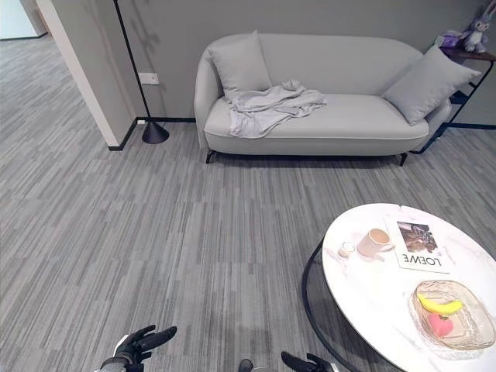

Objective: Hang the clothes on the sofa on the clothes rack.

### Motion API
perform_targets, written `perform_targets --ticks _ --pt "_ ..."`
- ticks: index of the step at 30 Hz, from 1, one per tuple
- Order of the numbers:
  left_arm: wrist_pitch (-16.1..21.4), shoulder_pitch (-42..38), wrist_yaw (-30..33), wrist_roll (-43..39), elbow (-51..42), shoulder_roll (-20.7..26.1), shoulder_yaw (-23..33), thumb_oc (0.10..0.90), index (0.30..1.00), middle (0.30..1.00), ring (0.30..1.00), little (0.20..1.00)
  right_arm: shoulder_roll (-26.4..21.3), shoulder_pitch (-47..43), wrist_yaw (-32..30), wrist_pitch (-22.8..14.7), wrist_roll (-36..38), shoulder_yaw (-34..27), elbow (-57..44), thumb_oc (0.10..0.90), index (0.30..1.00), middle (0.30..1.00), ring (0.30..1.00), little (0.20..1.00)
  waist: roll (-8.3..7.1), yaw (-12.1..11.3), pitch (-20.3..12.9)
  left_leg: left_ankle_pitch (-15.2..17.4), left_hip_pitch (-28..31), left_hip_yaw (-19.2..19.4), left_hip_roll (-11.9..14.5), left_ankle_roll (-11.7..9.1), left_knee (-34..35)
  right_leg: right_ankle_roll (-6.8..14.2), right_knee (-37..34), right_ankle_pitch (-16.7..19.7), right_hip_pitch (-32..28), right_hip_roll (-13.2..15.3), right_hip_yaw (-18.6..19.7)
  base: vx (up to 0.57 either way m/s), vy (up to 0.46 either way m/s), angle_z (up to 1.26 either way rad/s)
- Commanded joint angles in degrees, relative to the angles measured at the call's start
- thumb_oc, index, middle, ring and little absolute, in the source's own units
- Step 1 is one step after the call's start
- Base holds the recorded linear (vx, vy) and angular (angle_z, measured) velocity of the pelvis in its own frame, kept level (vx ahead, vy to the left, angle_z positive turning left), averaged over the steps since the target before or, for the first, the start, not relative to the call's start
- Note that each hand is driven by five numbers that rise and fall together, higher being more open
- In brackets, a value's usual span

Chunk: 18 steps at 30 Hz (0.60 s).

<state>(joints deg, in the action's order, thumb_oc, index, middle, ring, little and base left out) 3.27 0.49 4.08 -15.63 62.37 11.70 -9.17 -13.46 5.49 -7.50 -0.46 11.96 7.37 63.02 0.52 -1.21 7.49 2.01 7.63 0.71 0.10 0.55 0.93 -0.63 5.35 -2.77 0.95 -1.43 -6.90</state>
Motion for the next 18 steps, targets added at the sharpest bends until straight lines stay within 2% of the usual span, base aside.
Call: perform_targets --ticks 1,8,15,17,18 --pt "2.3 -2.7 -0.1 1.5 1.7 2.3 1.2 0.800 0.900 0.900 0.900 0.900 -1.9 -2.7 0.4 -1.7 -0.7 2.1 -0.4 0.800 0.900 0.900 0.900 0.900 -2.83 0.4 -0.2 2.1 1.2 -1.2 -2.0 -1.8 4.1 6.9 -10.3 2.8 -10.3 4.3 1.1 0.00 0.000 0.00" --pt "1.7 -3.2 0.1 1.5 3.8 1.7 1.4 0.800 0.900 0.900 0.900 0.900 -2.3 -3.7 0.1 -2.0 -0.2 2.3 -2.5 0.800 0.900 0.900 0.900 0.900 -2.76 0.6 0.1 2.3 1.4 -0.9 -1.8 -1.8 4.1 6.9 -10.3 2.8 -10.3 4.4 1.1 0.01 -0.017 0.00" --pt "1.7 -3.5 0.8 -0.1 1.9 2.0 1.6 0.800 0.900 0.900 0.900 0.900 -3.6 -3.8 -0.3 -1.7 -1.3 2.7 -6.5 0.800 0.900 0.900 0.900 0.900 -2.65 0.6 1.4 2.0 1.4 -0.1 -0.9 -1.9 4.1 6.6 -8.7 2.4 -8.9 4.0 1.3 0.02 -0.056 -0.08" --pt "1.8 -4.6 1.7 0.3 1.0 2.6 1.0 0.800 0.900 0.900 0.900 0.900 -4.3 -4.5 -0.1 -1.4 -1.5 3.0 -7.0 0.800 0.900 0.900 0.900 0.900 -3.17 0.5 3.3 2.4 -1.5 0.0 -0.7 -2.0 -0.1 6.1 -6.6 1.7 -7.3 4.2 1.6 -0.07 -0.121 -0.08" --pt "1.9 -4.8 1.2 -1.5 -0.2 2.7 1.1 0.800 0.900 0.900 0.900 0.900 -4.9 -4.5 0.3 -1.3 -1.4 3.4 -8.4 0.800 0.900 0.900 0.900 0.900 -3.65 0.1 4.7 3.4 -4.9 0.4 -1.0 -2.4 -6.1 5.4 -5.3 1.2 -6.3 4.3 1.9 -0.06 -0.158 -0.05"
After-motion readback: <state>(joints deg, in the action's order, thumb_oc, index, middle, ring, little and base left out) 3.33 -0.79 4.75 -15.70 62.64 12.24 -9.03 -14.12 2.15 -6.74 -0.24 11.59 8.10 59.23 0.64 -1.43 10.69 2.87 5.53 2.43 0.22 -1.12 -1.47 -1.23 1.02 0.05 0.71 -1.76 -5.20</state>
